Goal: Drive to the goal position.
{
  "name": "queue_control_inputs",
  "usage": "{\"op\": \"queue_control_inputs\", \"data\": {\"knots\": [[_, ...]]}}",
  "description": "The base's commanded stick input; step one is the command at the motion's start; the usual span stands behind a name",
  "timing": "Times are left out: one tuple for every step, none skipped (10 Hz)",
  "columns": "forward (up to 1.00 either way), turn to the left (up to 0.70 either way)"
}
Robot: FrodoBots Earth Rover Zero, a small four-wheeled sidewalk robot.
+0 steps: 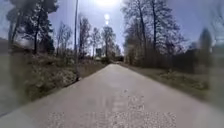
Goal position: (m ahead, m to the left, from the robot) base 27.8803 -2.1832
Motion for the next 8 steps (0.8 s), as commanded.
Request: {"op": "queue_control_inputs", "data": {"knots": [[0.7, 0.0], [0.7, 0.0], [0.7, 0.0], [0.7, 0.0], [0.7, 0.0], [0.7, 0.0], [0.7, -0.11], [0.64, -0.15]]}}
